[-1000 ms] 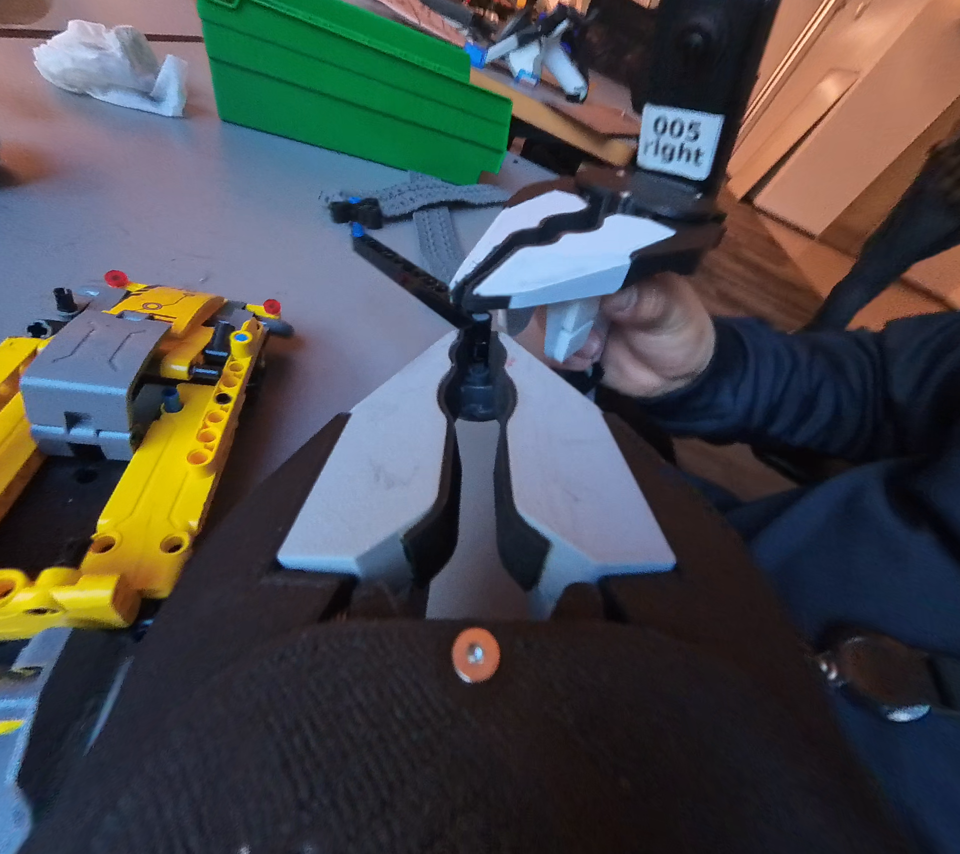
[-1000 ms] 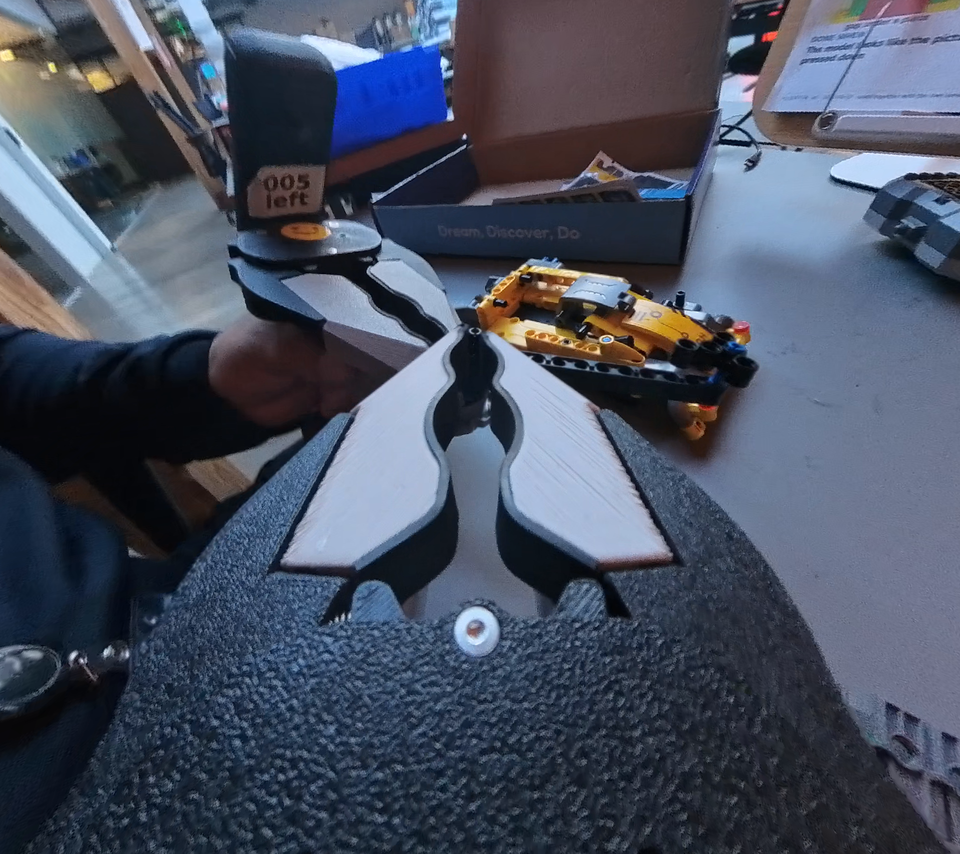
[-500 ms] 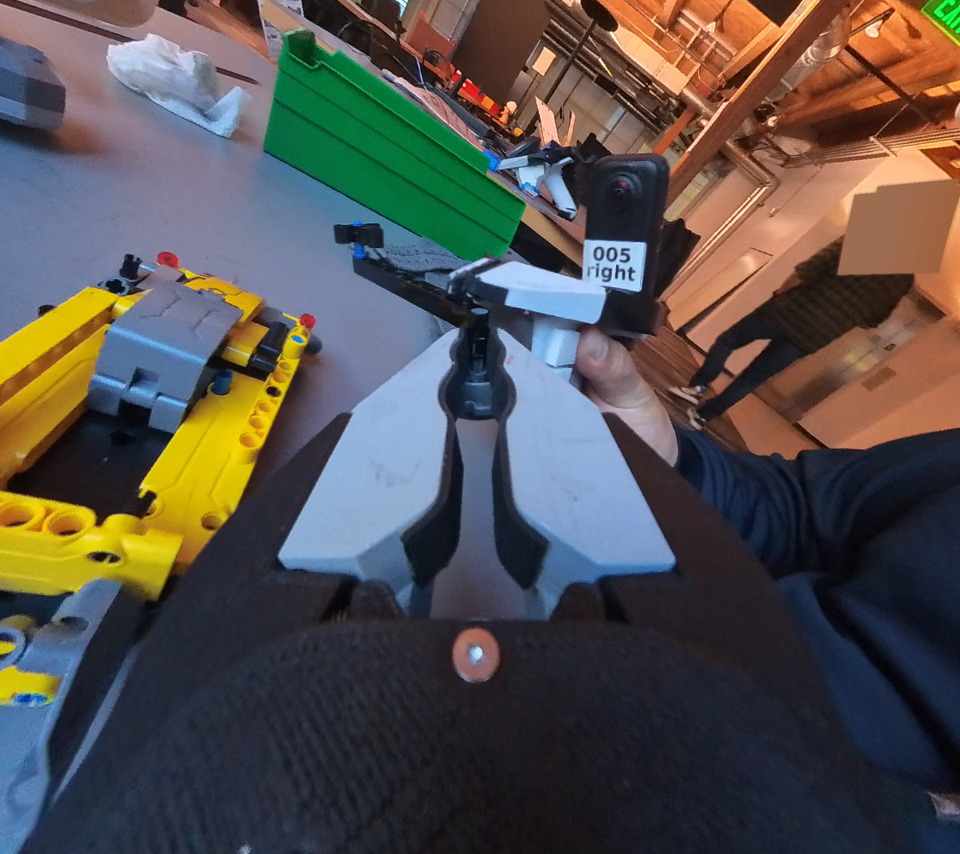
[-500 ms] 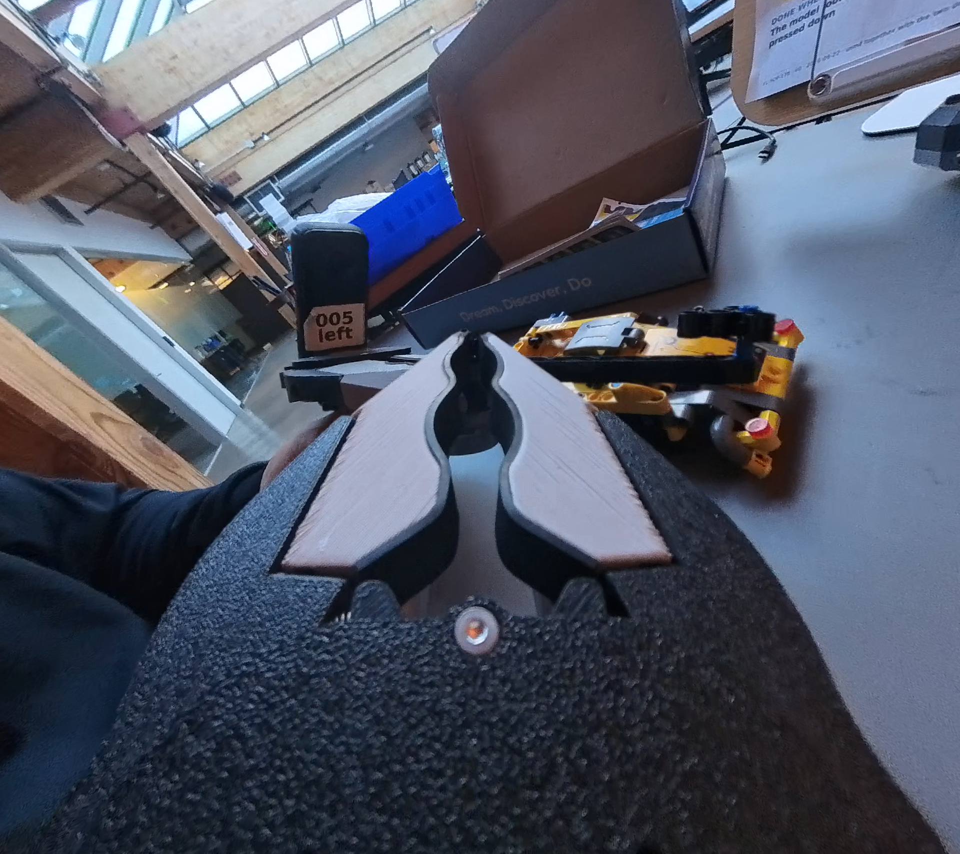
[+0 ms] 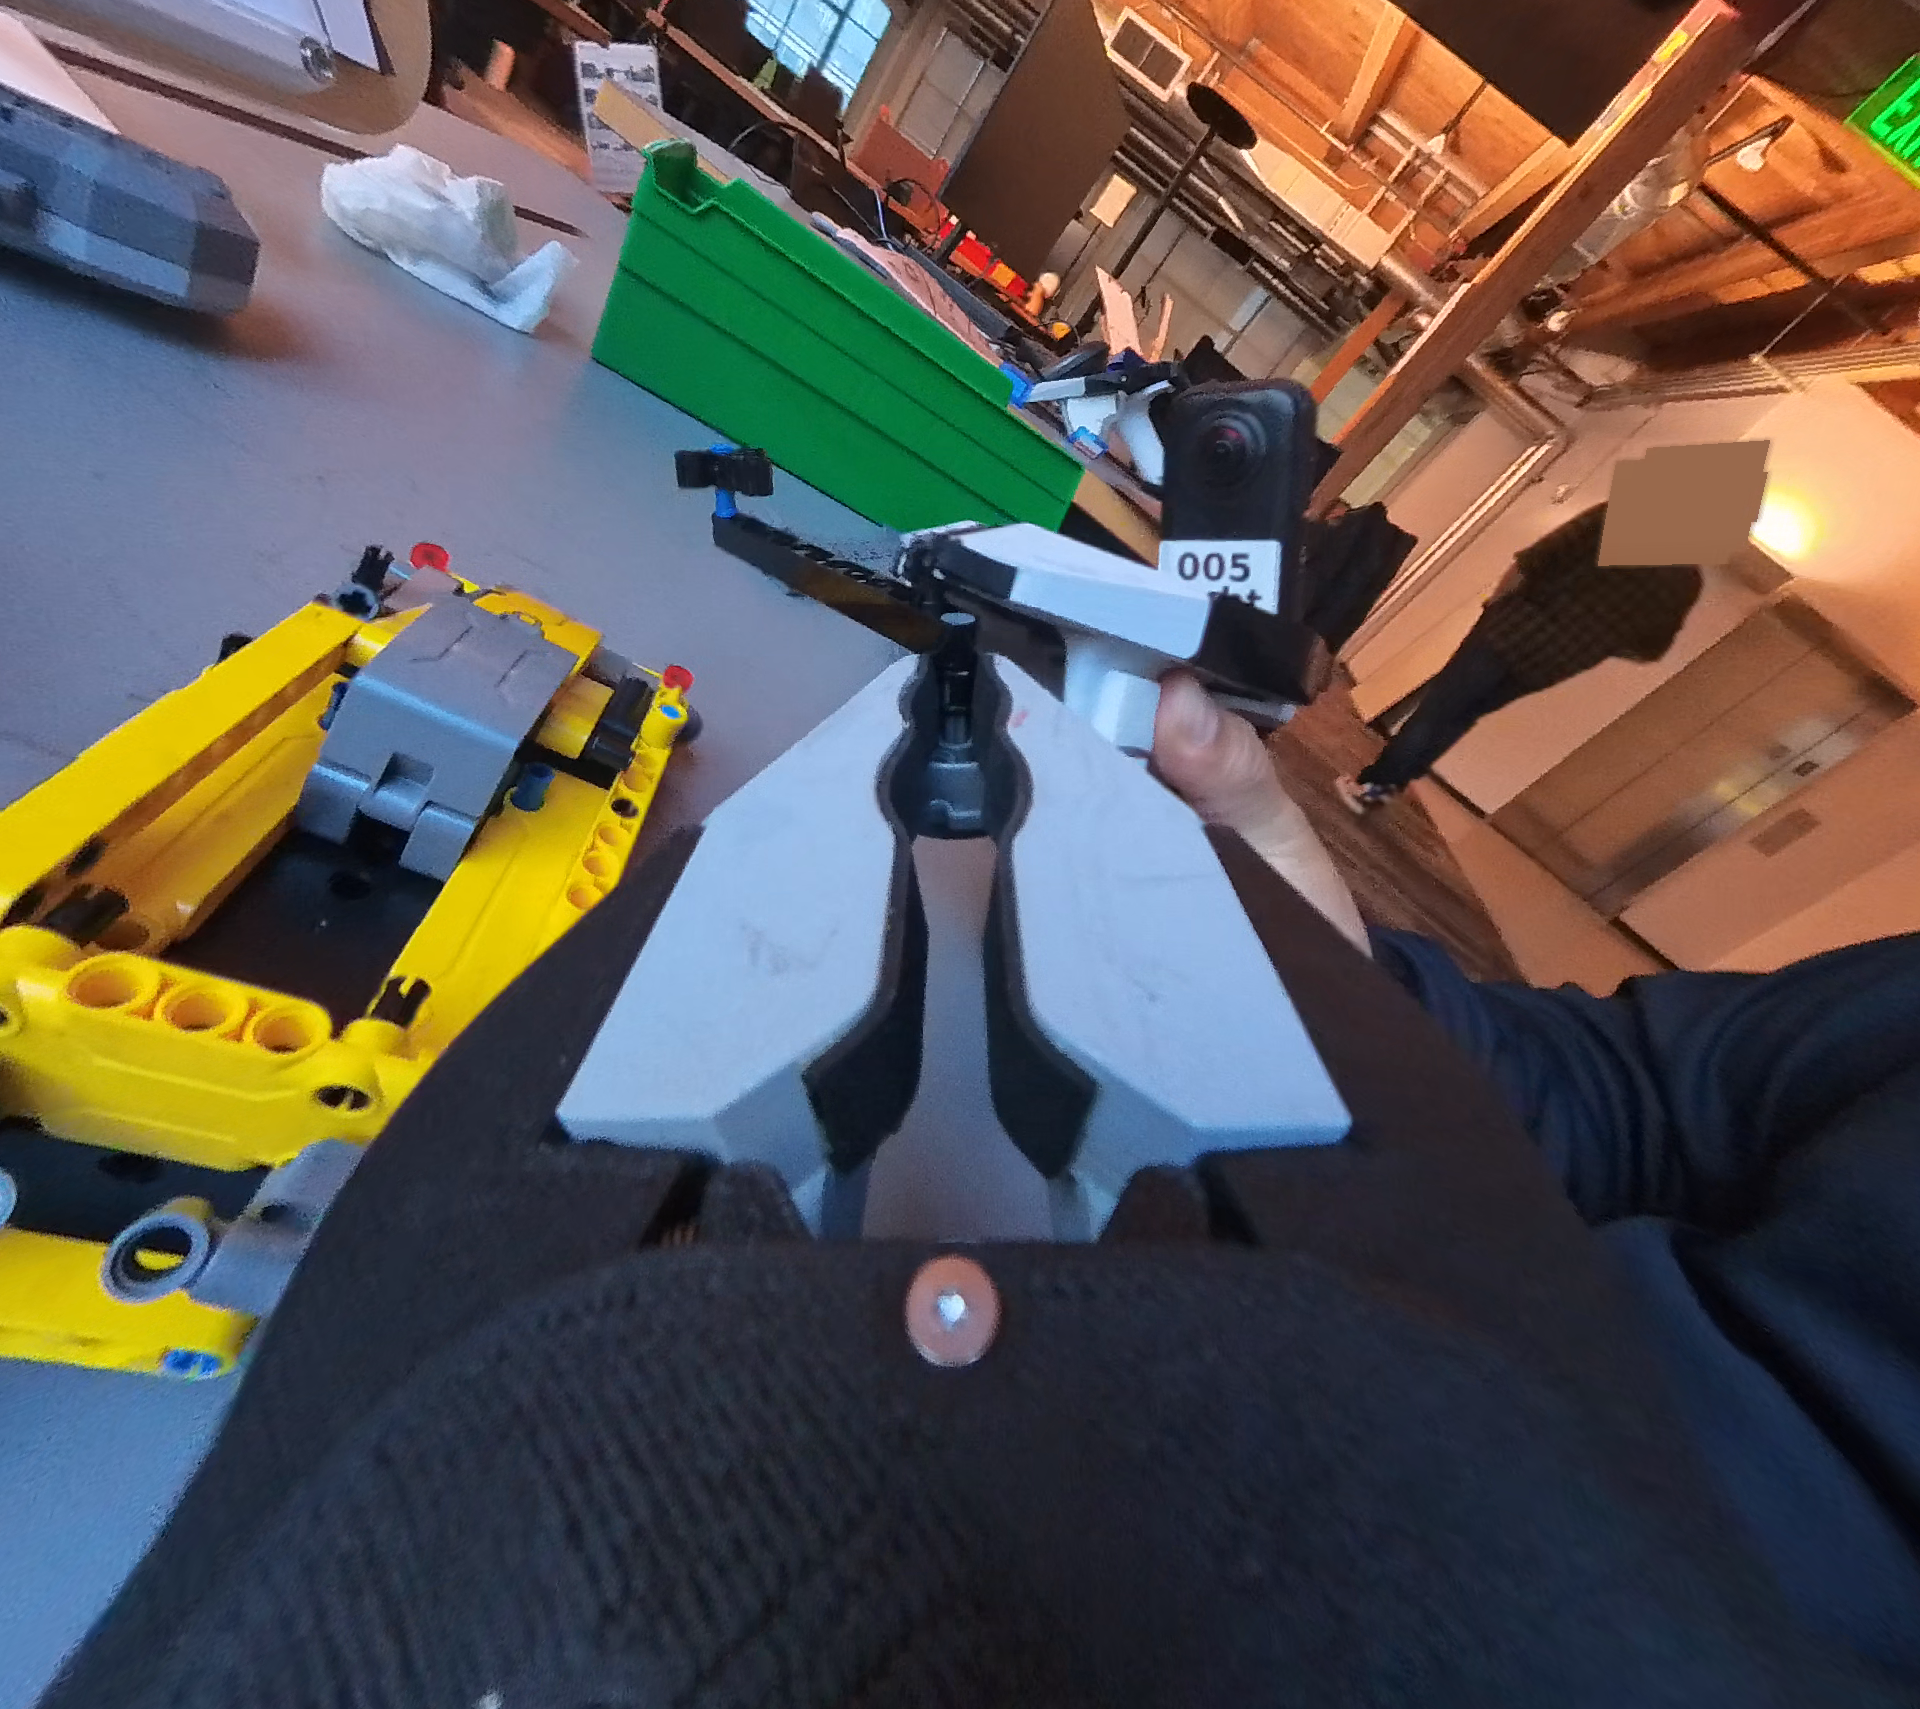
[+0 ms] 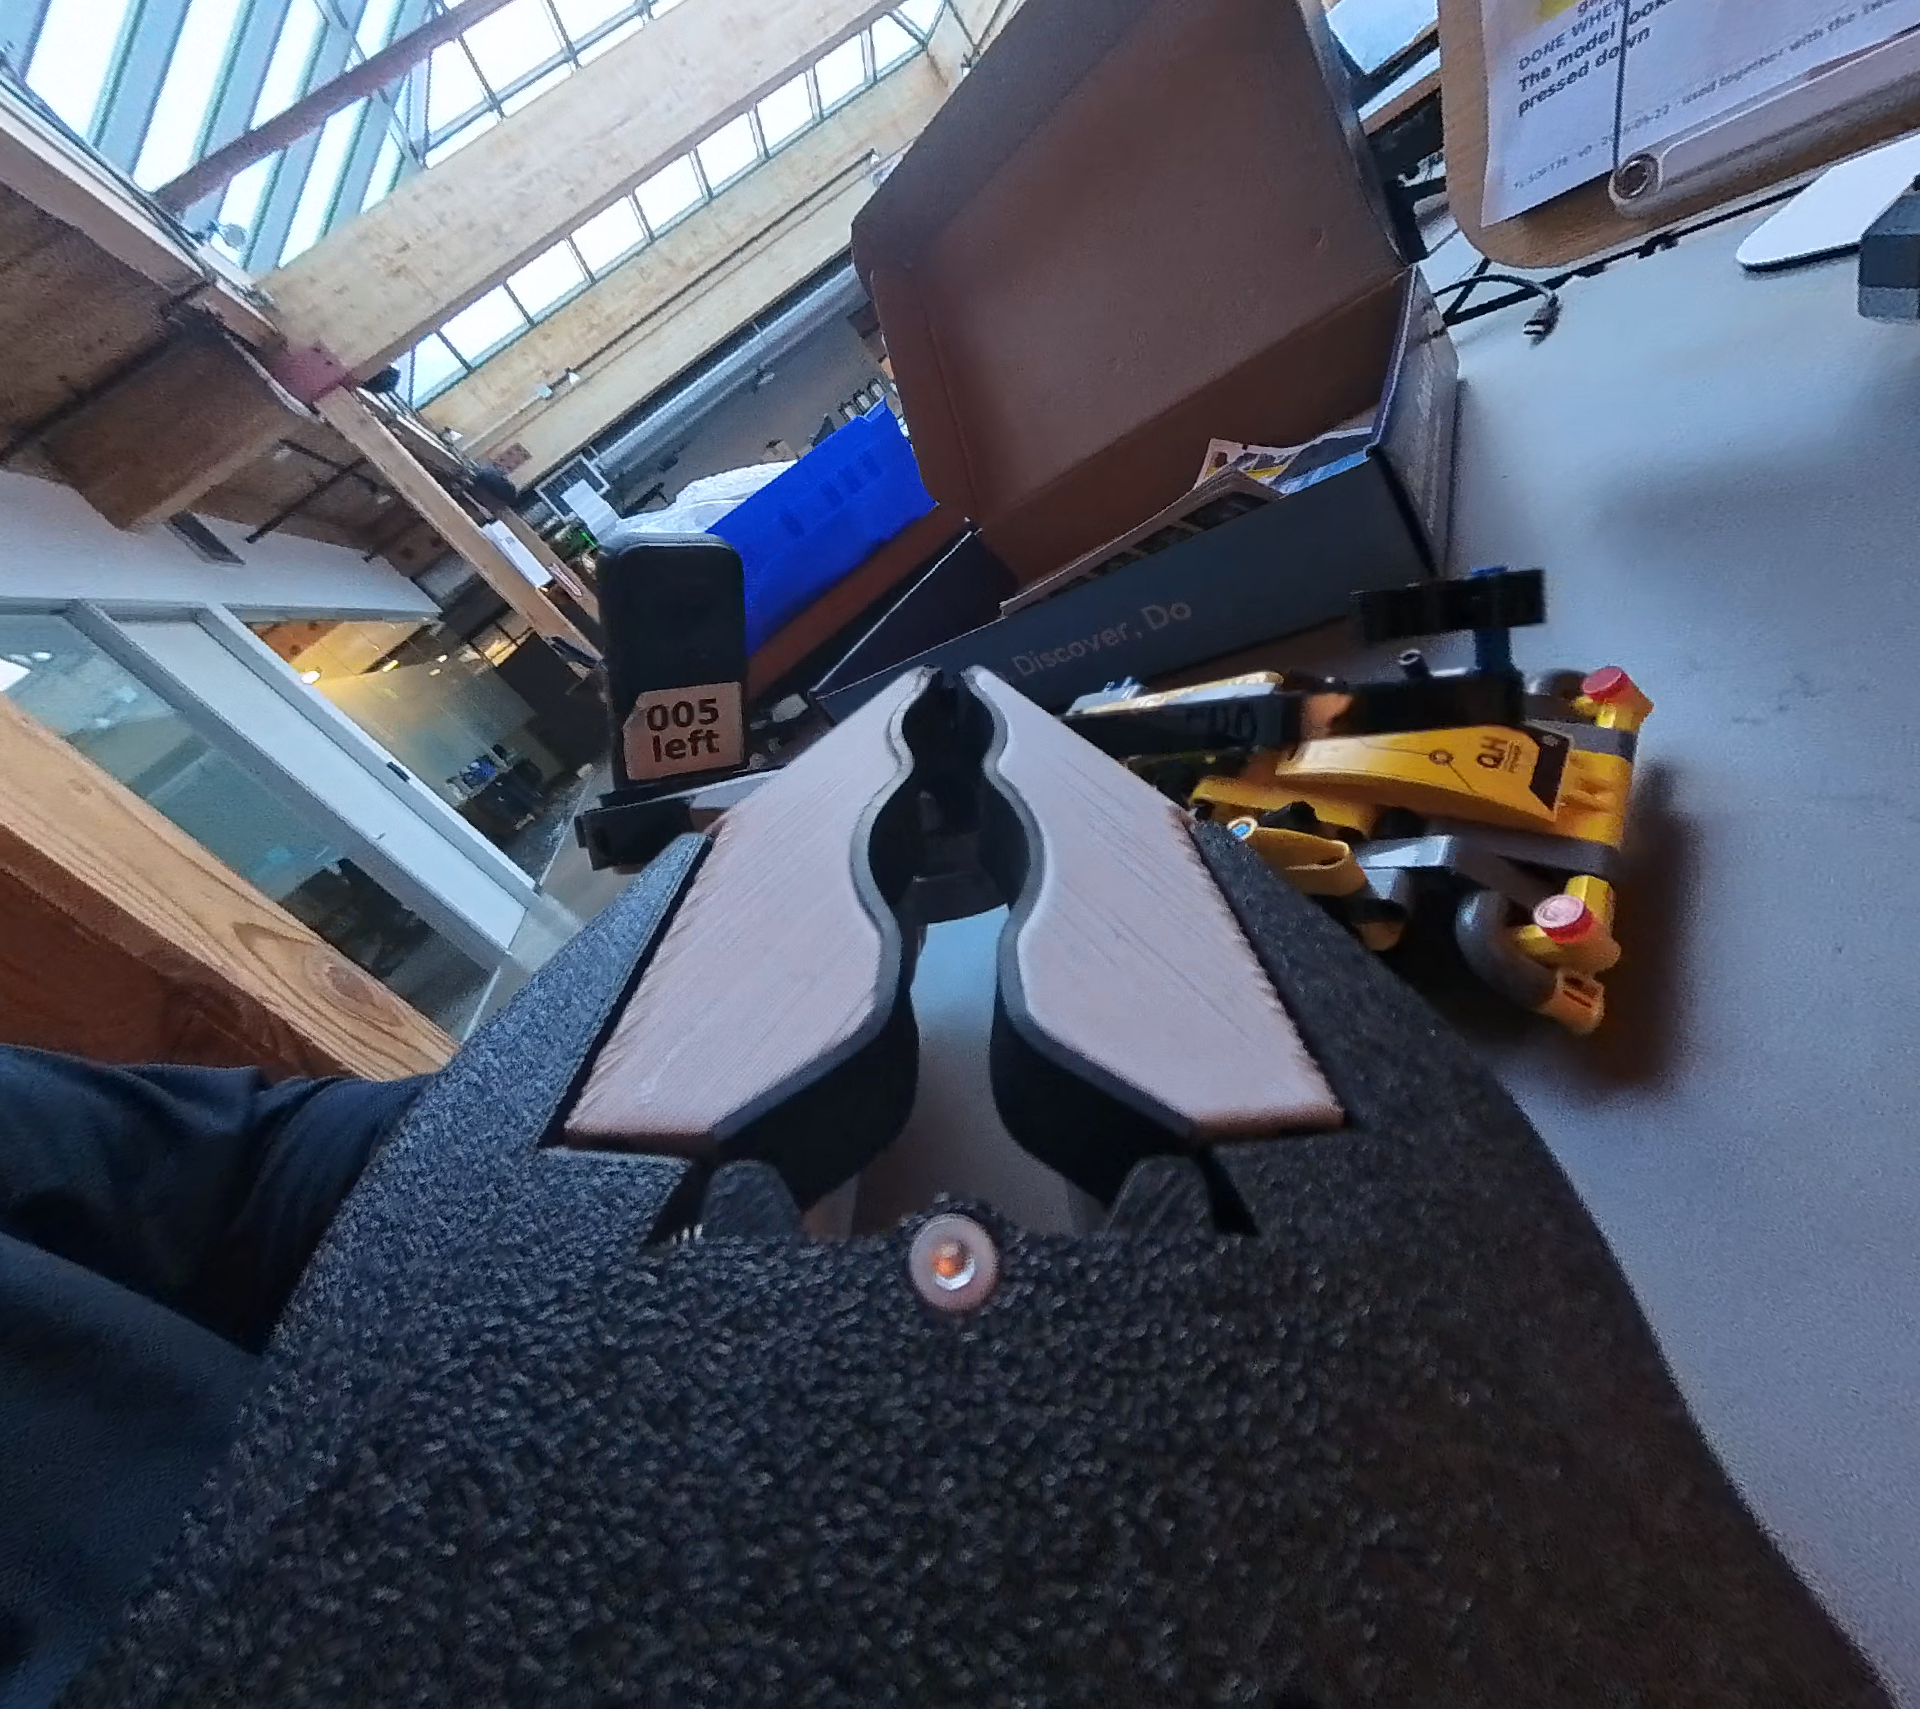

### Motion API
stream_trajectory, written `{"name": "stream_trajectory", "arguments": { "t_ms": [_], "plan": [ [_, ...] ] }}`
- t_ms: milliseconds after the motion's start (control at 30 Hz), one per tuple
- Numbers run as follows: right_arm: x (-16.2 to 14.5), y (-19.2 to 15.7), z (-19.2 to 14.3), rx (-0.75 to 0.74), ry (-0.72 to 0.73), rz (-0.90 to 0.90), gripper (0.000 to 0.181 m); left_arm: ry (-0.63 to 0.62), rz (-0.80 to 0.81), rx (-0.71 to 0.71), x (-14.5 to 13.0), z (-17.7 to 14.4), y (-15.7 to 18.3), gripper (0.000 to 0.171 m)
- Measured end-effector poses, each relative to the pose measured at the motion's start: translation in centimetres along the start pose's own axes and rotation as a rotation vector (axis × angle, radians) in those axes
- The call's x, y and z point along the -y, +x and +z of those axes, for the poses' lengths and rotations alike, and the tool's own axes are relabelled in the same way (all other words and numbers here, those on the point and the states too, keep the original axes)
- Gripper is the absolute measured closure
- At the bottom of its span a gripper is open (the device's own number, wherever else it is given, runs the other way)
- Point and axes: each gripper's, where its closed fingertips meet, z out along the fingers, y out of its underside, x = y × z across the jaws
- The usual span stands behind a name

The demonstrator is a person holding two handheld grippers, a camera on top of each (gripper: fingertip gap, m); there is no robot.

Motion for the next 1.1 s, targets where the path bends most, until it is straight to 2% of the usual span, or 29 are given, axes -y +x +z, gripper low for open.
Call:
{"name": "stream_trajectory", "arguments": {
  "t_ms": [67, 200, 233, 267, 300, 333, 367, 433, 533, 600, 700, 800, 933, 1100],
  "plan": [
    [0.1, 0.0, 0.0, 0.01, 0.014, 0.034, 0.181, -0.027, 0.092, 0.047, 0.0, 0.1, -0.2, 0.166],
    [0.2, 0.2, 0.0, 0.021, 0.035, 0.1, 0.181, -0.145, 0.509, 0.263, -0.2, -0.2, -1.6, 0.165],
    [2.0, 0.4, -0.8, 0.027, 0.134, 0.127, 0.181, -0.23, 0.584, 0.306, -1.2, -0.4, -2.0, 0.166],
    [5.7, 0.9, -2.9, 0.051, 0.289, 0.169, 0.181, -0.319, 0.634, 0.33, -2.9, -0.6, -2.5, 0.166],
    [9.3, 1.5, -5.2, 0.05, 0.386, 0.156, 0.181, -0.324, 0.665, 0.318, -3.3, -0.6, -1.8, 0.166],
    [11.3, 2.0, -6.6, -0.021, 0.384, 0.042, 0.181, -0.259, 0.63, 0.256, -3.0, -0.2, -0.2, 0.166],
    [11.4, 2.3, -6.4, -0.099, 0.266, -0.093, 0.181, -0.237, 0.565, 0.214, -3.1, 0.2, 0.5, 0.166],
    [8.3, 1.4, -4.8, -0.098, -0.024, -0.21, 0.181, -0.292, 0.497, 0.181, -3.8, 0.9, 0.2, 0.166],
    [3.1, -0.7, -4.1, 0.011, -0.274, -0.319, 0.181, -0.301, 0.281, 0.026, -3.8, 1.1, 0.8, 0.166],
    [1.6, -0.8, -4.7, 0.041, -0.314, -0.338, 0.181, -0.261, 0.114, -0.084, -3.2, 0.6, 1.4, 0.166],
    [0.6, -1.3, -5.4, 0.114, -0.289, -0.235, 0.181, -0.232, -0.012, -0.169, -2.7, 0.2, 1.7, 0.166],
    [-0.4, -1.2, -5.9, 0.095, -0.314, -0.289, 0.165, -0.221, -0.152, -0.264, -2.8, 0.2, 2.5, 0.166],
    [-2.3, -1.3, -6.5, 0.019, -0.459, -0.578, 0.147, -0.205, -0.279, -0.353, -2.4, 0.0, 3.0, 0.167],
    [-2.2, 1.5, -6.3, -0.235, -0.578, -1.056, 0.147, -0.232, -0.338, -0.4, -2.6, -0.1, 3.4, 0.167]
  ]
}}
